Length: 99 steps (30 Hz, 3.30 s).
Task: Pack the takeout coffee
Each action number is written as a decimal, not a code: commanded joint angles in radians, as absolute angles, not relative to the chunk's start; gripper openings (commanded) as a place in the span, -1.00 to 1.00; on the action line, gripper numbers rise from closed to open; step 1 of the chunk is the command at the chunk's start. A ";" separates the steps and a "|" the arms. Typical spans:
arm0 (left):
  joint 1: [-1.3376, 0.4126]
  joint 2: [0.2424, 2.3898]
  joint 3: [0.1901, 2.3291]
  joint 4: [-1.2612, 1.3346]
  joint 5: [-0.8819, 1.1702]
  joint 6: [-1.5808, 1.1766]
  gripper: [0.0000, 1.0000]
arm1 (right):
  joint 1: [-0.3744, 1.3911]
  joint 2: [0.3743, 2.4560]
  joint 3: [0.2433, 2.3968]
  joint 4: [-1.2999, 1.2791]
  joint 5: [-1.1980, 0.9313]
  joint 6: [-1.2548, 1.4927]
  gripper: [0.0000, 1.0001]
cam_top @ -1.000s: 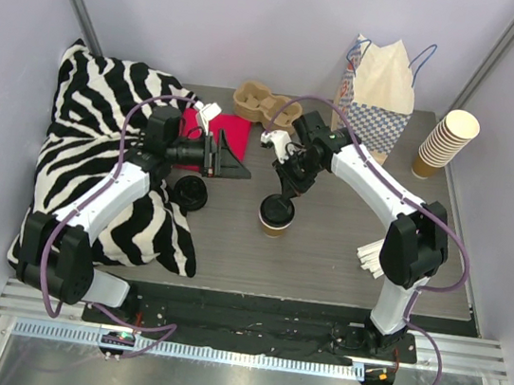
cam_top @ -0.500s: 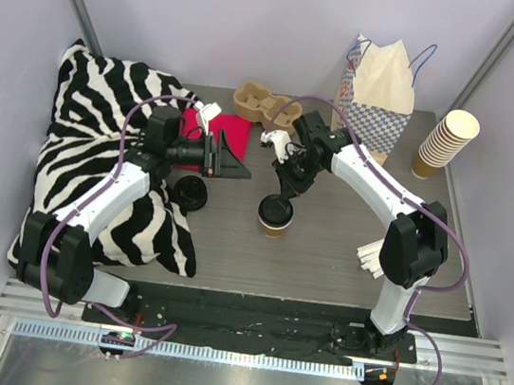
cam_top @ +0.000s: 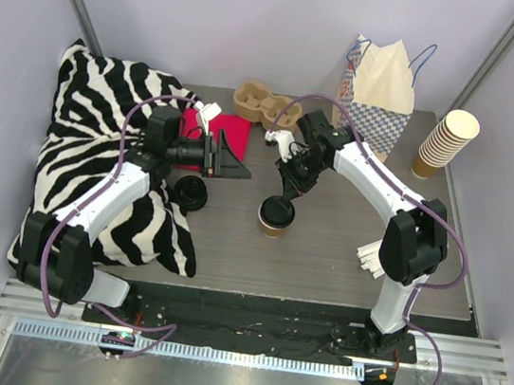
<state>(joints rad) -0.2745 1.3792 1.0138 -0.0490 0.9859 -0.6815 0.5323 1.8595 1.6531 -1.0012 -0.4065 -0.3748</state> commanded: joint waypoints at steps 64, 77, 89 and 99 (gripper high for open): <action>-0.390 1.597 0.982 -0.006 0.994 -0.732 -1.00 | 0.469 1.787 1.313 -0.675 -0.857 0.025 -0.95; -0.422 1.647 0.956 0.150 0.992 -0.845 -1.00 | 0.468 1.853 1.273 -0.650 -0.880 0.023 -0.98; -0.454 1.796 1.008 0.163 0.954 -0.868 -1.00 | 0.414 1.871 1.253 -0.652 -0.937 0.012 -0.98; -0.453 1.896 1.048 0.080 0.916 -0.836 -1.00 | 0.373 1.882 1.239 -0.652 -0.974 0.008 -0.98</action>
<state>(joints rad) -0.4541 1.8431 1.0340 0.1471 1.0092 -0.8875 0.3878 1.8599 1.2697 -0.6544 -1.0527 0.0509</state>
